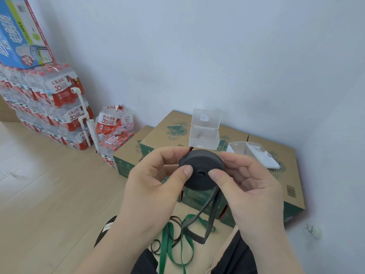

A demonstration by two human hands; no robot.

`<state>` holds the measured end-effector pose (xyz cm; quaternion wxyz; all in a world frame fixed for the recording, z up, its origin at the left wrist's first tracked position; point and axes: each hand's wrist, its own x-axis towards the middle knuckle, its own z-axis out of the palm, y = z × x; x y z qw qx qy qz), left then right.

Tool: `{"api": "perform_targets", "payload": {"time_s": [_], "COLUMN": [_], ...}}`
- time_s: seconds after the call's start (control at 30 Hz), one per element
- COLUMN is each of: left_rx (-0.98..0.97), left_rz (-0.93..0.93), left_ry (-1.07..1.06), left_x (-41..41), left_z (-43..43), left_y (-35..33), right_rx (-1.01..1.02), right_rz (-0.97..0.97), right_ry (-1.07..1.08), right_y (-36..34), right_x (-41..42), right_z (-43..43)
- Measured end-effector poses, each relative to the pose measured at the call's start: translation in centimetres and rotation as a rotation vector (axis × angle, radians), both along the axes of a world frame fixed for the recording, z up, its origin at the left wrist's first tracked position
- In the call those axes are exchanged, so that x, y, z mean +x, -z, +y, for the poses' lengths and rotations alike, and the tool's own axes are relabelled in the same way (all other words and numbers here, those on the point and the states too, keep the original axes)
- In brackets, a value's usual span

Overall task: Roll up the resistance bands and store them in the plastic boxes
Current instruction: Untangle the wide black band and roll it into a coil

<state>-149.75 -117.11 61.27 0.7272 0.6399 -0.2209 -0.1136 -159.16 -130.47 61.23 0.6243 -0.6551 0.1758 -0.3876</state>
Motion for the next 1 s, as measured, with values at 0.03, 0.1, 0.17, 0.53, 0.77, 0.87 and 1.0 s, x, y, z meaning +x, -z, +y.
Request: {"api": "perform_targets", "payload": {"time_s": [0.03, 0.1, 0.17, 0.53, 0.77, 0.87, 1.0], "left_rx": [-0.051, -0.148, -0.214, 0.420, 0.114, -0.015, -0.096], "left_rz": [0.051, 0.159, 0.237, -0.638, -0.084, -0.005, 0.080], "left_ry": [-0.007, -0.025, -0.028, 0.026, -0.006, -0.064, -0.085], "left_x": [-0.1, -0.5, -0.8, 0.3, 0.5, 0.4, -0.6], "left_z": [-0.3, -0.7, -1.0, 0.2, 0.8, 0.7, 0.2], "left_y": [0.0, -0.2, 0.0, 0.6, 0.6, 0.6, 1.1], "right_rx": [0.005, 0.016, 0.014, -0.603, -0.116, -0.047, -0.026], "right_rz": [-0.022, -0.046, -0.047, 0.118, 0.077, 0.039, -0.012], "right_ry": [0.019, 0.036, 0.058, -0.012, -0.020, -0.026, -0.024], "right_y": [-0.1, -0.3, -0.2, 0.3, -0.1, 0.1, 0.5], "right_x": [0.0, 0.1, 0.2, 0.8, 0.3, 0.2, 0.5], "right_z": [0.0, 0.0, 0.0, -0.4, -0.5, -0.2, 0.4]}}
